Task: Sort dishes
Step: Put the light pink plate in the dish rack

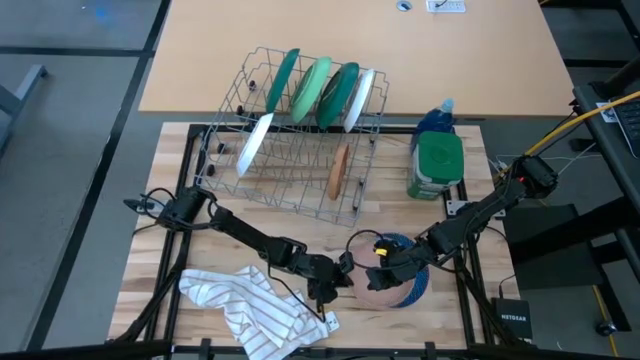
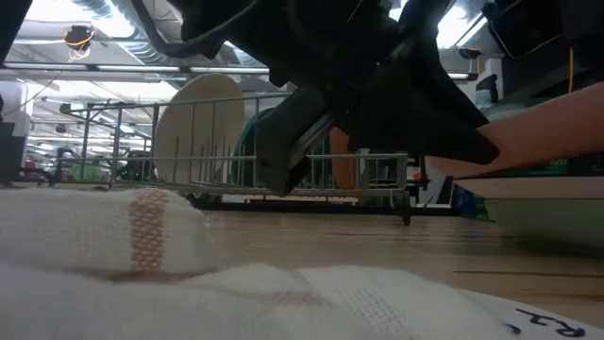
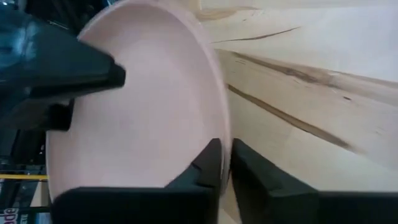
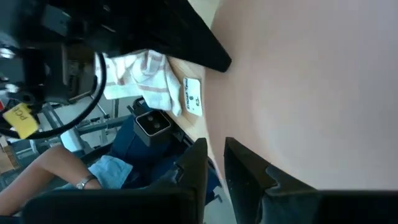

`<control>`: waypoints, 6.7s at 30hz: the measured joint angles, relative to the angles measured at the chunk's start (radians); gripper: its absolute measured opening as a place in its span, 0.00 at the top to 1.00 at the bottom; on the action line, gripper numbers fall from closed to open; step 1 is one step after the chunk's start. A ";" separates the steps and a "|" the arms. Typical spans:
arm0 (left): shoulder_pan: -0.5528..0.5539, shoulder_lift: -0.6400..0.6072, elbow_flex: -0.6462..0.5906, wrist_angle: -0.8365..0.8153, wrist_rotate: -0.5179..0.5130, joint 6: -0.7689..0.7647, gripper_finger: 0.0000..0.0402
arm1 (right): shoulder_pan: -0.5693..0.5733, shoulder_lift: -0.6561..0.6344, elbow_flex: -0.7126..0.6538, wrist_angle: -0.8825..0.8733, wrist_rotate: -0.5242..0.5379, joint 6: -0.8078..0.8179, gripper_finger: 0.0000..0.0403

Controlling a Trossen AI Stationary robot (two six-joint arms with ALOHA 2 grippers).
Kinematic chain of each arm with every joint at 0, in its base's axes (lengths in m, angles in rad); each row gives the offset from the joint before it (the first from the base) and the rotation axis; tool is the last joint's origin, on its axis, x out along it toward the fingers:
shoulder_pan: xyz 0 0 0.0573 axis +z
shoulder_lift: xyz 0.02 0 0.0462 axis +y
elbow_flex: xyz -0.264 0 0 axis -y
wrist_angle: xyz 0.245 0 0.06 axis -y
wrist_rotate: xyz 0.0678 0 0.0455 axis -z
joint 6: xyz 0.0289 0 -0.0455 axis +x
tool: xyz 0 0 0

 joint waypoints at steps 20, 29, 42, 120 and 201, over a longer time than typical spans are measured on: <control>-0.051 -0.079 -0.002 -0.012 -0.019 -0.229 0.99 | 0.001 -0.078 0.054 0.402 0.231 -0.598 0.86; -0.057 -0.219 -0.001 -0.109 -0.016 -0.411 0.99 | 0.001 -0.127 0.193 0.398 0.247 -0.997 0.86; -0.076 -0.455 -0.001 -0.352 0.198 -0.715 1.00 | 0.000 -0.179 0.361 0.255 0.247 -1.485 0.86; 0.032 -0.862 -0.001 -0.995 0.548 -0.707 0.98 | -0.148 0.189 0.377 0.339 0.007 -1.697 0.97; 0.031 -1.122 -0.002 -1.292 -0.181 -0.847 0.68 | -0.531 0.189 0.378 0.524 0.680 -0.738 0.98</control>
